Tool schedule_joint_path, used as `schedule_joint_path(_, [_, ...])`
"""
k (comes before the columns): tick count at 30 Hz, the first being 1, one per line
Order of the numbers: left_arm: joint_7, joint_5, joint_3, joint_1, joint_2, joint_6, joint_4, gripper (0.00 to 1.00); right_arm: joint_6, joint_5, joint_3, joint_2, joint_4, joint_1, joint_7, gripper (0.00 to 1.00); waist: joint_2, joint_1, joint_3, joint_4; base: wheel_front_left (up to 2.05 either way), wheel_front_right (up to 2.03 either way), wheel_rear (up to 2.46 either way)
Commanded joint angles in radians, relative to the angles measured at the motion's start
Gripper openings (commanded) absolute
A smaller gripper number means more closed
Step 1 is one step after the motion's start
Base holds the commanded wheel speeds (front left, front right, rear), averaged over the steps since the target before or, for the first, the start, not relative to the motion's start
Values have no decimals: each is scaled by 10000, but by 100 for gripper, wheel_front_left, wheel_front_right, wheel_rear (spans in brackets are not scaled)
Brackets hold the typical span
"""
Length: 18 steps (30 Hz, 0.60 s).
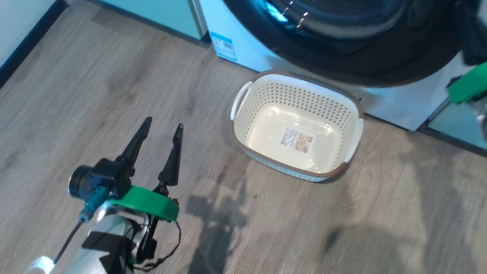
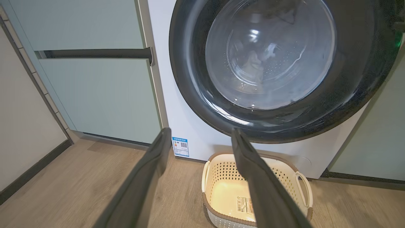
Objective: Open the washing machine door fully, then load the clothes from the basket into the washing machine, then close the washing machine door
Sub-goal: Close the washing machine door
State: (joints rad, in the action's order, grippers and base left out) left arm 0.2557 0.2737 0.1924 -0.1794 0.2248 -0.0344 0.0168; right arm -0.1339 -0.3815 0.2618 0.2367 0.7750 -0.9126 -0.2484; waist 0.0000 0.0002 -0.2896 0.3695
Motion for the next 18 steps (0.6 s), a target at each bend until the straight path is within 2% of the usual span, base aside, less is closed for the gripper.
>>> schedule_joint_path(1, [60,-145,-531,-447,114,71,-309,100,32,107,-9,96,-169,-494,-117,0,0,-2,-152,131,0,0,0])
schedule_joint_path(18, [60,-731,-1190,-799,-932,885,-247,100,32,392,-126,700,1031,-2242,-132,0,0,-2,-707,534,0,0,0])
